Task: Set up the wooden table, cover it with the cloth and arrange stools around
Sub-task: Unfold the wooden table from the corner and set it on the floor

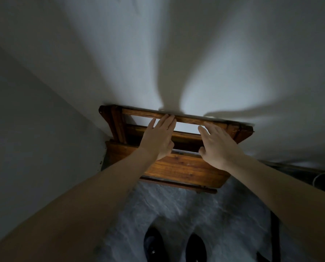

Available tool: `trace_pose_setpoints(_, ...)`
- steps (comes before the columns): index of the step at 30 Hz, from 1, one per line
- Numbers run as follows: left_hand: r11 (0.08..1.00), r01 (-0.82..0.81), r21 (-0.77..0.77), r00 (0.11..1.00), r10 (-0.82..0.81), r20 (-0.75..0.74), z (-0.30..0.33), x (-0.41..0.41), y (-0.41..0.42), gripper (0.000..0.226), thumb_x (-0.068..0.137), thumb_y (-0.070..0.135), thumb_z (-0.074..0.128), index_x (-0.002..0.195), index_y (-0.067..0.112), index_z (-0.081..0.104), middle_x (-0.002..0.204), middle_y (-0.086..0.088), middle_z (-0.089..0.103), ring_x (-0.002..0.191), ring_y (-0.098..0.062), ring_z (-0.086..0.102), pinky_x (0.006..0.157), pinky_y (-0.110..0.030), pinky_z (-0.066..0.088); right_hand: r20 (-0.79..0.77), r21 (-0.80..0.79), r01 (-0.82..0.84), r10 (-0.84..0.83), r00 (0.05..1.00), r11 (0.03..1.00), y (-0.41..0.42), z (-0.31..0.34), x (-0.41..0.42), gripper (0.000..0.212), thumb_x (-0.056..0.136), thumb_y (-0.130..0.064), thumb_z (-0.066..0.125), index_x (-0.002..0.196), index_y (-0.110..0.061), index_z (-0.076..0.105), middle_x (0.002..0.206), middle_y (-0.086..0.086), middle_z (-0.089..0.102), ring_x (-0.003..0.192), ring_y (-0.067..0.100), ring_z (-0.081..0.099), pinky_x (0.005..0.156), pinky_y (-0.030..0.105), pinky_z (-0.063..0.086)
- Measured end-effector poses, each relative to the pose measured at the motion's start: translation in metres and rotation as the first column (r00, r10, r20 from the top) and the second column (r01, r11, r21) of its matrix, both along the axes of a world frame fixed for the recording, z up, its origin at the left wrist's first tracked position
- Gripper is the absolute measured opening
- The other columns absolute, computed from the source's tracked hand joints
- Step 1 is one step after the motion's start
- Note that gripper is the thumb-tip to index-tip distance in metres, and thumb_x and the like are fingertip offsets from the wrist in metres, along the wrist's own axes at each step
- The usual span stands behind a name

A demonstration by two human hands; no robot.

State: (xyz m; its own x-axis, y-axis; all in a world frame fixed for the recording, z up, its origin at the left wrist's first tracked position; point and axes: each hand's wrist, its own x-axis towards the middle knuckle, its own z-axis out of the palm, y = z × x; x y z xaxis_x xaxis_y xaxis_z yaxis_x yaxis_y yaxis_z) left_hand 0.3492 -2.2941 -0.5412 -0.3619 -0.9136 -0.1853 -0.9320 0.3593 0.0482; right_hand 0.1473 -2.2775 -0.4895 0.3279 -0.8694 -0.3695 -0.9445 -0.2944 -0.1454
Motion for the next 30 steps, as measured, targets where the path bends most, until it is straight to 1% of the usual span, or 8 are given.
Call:
trace_pose_setpoints(4,0.999,0.023,-0.027,0.999,-0.024,-0.042,0.001,0.006,-0.005,0.069,0.095,0.033,0.049,0.155,0.016,0.018,0.162,-0.001,0.015,0.15,-0.016,0.01,0.122,-0.042,0.013,-0.03,-0.003,0.031,-0.031,0.999,1.0,-0.012,-0.008,0.006,0.074,0.095,-0.032,0.057,0.153,-0.009,0.018,0.161,0.014,0.015,0.149,0.029,0.011,0.121,0.046,0.017)
trace_pose_setpoints(7,0.999,0.021,-0.028,0.998,-0.023,-0.052,-0.001,0.007,-0.006,0.068,0.094,0.031,0.052,0.154,0.017,0.022,0.161,-0.001,0.018,0.149,-0.018,0.013,0.121,-0.042,0.016,-0.015,-0.018,0.065,-0.066,0.998,0.998,-0.018,-0.013,0.008,0.074,0.092,-0.032,0.061,0.151,-0.01,0.023,0.159,0.013,0.021,0.149,0.029,0.015,0.12,0.047,0.019)
trace_pose_setpoints(12,0.996,-0.063,-0.057,0.992,0.056,-0.116,0.001,-0.009,-0.008,0.052,0.089,0.029,0.057,0.137,0.017,0.043,0.15,-0.005,0.035,0.14,-0.024,0.031,0.108,-0.041,0.038,0.004,-0.062,0.065,-0.065,0.998,0.996,-0.019,-0.019,0.009,0.076,0.089,-0.032,0.065,0.15,-0.01,0.024,0.155,0.011,0.027,0.145,0.027,0.022,0.119,0.041,0.023)
trace_pose_setpoints(15,0.993,-0.091,-0.072,0.989,0.082,-0.122,0.007,-0.016,-0.012,0.042,0.088,0.029,0.056,0.127,0.017,0.048,0.141,-0.005,0.041,0.131,-0.024,0.039,0.1,-0.04,0.044,-0.034,-0.014,0.062,-0.062,0.997,0.998,-0.017,-0.02,0.01,0.094,0.086,-0.038,0.069,0.153,-0.012,0.009,0.16,0.014,0.014,0.149,0.029,0.012,0.12,0.043,0.019)
trace_pose_setpoints(17,0.993,-0.087,-0.08,0.992,0.079,-0.1,0.008,-0.017,-0.013,0.041,0.088,0.03,0.056,0.126,0.016,0.049,0.141,-0.006,0.042,0.13,-0.025,0.041,0.101,-0.041,0.044,-0.1,0.047,0.039,-0.035,0.994,0.998,-0.016,-0.02,0.012,0.108,0.084,-0.042,0.071,0.154,-0.017,-0.008,0.162,0.016,0.0,0.15,0.032,0.002,0.121,0.045,0.011)
trace_pose_setpoints(19,0.994,-0.077,-0.082,0.994,0.07,-0.081,0.009,-0.016,-0.014,0.042,0.088,0.031,0.056,0.126,0.015,0.049,0.141,-0.006,0.041,0.13,-0.026,0.04,0.102,-0.04,0.043,-0.14,0.085,0.032,-0.02,0.99,0.996,-0.017,-0.019,0.014,0.116,0.082,-0.043,0.073,0.154,-0.018,-0.014,0.161,0.017,-0.007,0.15,0.034,-0.004,0.12,0.046,0.007)
trace_pose_setpoints(25,0.996,-0.083,-0.045,0.992,0.079,-0.094,0.018,-0.019,-0.019,0.032,0.086,0.033,0.056,0.112,0.016,0.053,0.136,-0.004,0.043,0.123,-0.025,0.04,0.102,-0.038,0.04,-0.163,0.127,0.039,-0.018,0.987,0.991,-0.02,-0.017,0.015,0.121,0.079,-0.043,0.076,0.153,-0.014,-0.015,0.161,0.018,-0.013,0.149,0.036,-0.008,0.119,0.046,0.006)
trace_pose_setpoints(30,0.996,-0.082,-0.027,0.994,0.079,-0.078,0.021,-0.019,-0.023,0.033,0.085,0.036,0.057,0.111,0.016,0.053,0.134,-0.004,0.043,0.122,-0.025,0.041,0.102,-0.04,0.04,-0.162,0.081,0.006,0.007,0.987,0.997,-0.023,-0.018,0.012,0.117,0.079,-0.043,0.076,0.154,-0.013,-0.01,0.16,0.017,-0.003,0.149,0.035,-0.001,0.122,0.046,0.009)
